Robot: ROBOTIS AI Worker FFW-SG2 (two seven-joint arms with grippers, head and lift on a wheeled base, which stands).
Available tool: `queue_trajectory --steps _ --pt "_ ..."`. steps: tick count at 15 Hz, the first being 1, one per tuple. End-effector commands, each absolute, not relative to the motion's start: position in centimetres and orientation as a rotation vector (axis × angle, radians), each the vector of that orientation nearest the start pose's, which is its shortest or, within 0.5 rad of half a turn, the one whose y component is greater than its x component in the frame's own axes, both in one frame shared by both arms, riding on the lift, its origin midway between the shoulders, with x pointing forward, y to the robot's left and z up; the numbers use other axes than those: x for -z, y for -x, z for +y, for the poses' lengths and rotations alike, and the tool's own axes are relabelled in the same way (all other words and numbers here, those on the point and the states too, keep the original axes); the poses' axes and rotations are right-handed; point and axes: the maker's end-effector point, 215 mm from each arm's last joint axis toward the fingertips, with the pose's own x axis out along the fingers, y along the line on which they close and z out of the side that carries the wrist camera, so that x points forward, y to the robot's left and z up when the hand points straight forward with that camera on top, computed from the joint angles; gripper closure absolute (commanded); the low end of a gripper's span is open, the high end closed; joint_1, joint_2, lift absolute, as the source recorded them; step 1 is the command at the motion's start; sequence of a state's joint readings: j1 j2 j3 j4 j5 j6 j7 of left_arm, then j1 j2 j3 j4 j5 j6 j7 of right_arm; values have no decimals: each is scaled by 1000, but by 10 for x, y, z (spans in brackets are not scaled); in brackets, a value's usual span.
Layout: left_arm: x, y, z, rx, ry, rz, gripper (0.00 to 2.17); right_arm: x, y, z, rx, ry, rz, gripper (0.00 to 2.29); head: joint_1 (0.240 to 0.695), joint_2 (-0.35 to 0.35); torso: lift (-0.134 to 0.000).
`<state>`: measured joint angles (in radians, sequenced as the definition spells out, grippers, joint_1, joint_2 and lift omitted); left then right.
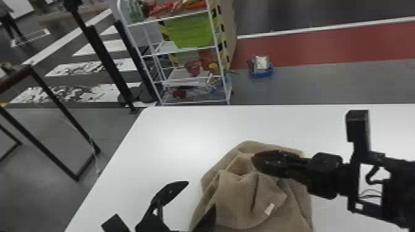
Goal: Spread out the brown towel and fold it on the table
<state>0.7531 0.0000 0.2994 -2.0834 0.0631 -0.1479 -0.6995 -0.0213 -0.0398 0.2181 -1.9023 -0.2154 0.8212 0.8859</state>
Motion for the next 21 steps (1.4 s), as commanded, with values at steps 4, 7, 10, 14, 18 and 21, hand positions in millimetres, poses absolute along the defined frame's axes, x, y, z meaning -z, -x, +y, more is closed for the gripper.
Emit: queue_trajectory --steps 4,7,10,14,18,21 --pt "373 -328 242 452 -94 120 144 236 -436 1 -1195 -454 339 876 695 350 -124" --pt "373 -330 242 451 -95 119 144 256 -413 -15 -1210 -526 557 863 695 348 -124" --pt "374 -331 243 448 -97 120 144 308 -419 -5 -1144 -423 671 421 695 340 -124" --pt "376 -331 243 448 -95 128 144 361 -441 9 -1068 -295 828 367 695 350 -124" --pt "376 -330 247 442 -100 129 144 382 -412 1 -1033 -327 1042 329 695 350 -124" --pt "377 -331 245 444 -98 132 144 390 -415 -1 -1009 -263 1056 329 695 350 -124"
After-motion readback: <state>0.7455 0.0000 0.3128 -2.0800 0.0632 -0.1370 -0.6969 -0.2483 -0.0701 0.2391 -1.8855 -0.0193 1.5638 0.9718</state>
